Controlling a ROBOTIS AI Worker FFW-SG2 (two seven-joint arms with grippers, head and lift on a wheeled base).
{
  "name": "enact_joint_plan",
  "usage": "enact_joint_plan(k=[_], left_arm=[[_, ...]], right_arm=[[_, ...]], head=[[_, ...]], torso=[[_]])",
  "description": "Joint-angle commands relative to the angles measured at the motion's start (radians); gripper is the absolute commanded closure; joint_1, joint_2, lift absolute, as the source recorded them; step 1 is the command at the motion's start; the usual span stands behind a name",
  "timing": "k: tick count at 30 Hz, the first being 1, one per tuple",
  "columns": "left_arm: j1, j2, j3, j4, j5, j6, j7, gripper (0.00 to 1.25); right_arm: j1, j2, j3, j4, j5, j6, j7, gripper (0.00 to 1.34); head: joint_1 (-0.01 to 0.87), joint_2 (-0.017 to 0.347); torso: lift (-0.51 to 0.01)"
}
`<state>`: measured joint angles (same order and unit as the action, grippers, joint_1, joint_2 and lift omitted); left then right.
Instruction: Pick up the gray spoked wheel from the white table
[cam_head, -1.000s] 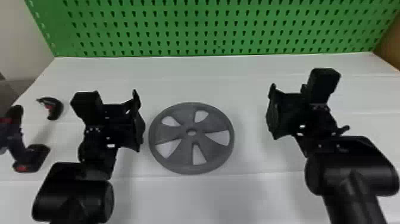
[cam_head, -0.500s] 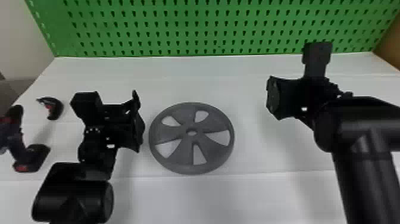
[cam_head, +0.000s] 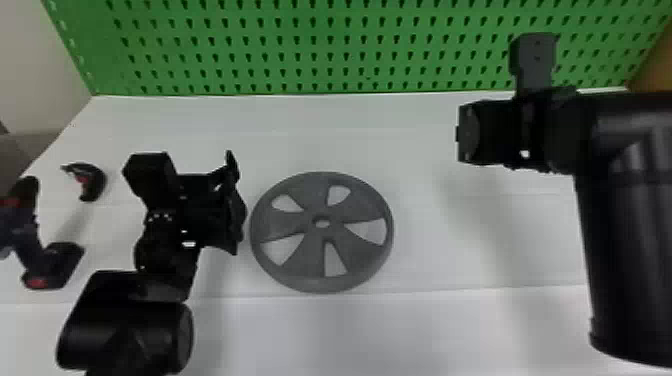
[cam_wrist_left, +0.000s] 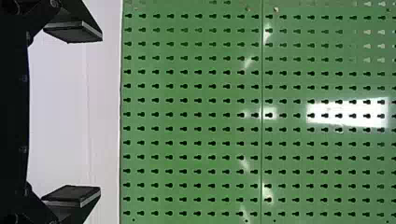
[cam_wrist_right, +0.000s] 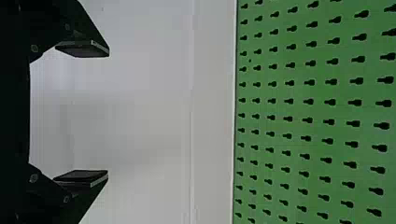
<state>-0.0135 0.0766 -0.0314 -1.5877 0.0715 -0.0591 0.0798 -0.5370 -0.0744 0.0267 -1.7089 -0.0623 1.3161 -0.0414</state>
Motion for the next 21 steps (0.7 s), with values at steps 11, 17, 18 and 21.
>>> enact_joint_plan(k=[11, 17, 18, 21], left_arm=[[-0.003, 0.000, -0.008, 0.000, -0.012, 0.009, 0.000, 0.13], [-0.005, 0.000, -0.013, 0.000, -0.019, 0.012, 0.000, 0.13], [-0.005, 0.000, -0.013, 0.000, -0.021, 0.013, 0.000, 0.13], [-0.006, 0.002, -0.016, 0.000, -0.024, 0.016, 0.000, 0.13]], right_arm=[[-0.182, 0.010, -0.014, 0.213, -0.005, 0.216, 0.000, 0.35], [-0.202, -0.027, -0.031, 0.290, -0.174, 0.164, 0.000, 0.35], [-0.212, -0.033, -0.025, 0.308, -0.189, 0.161, 0.000, 0.35], [-0.245, -0.051, -0.005, 0.370, -0.208, 0.169, 0.000, 0.35]], head=[[0.770, 0.048], [0.770, 0.048], [0.770, 0.048], [0.770, 0.048]], torso=[[-0.106], [-0.106], [-0.106], [-0.106]])
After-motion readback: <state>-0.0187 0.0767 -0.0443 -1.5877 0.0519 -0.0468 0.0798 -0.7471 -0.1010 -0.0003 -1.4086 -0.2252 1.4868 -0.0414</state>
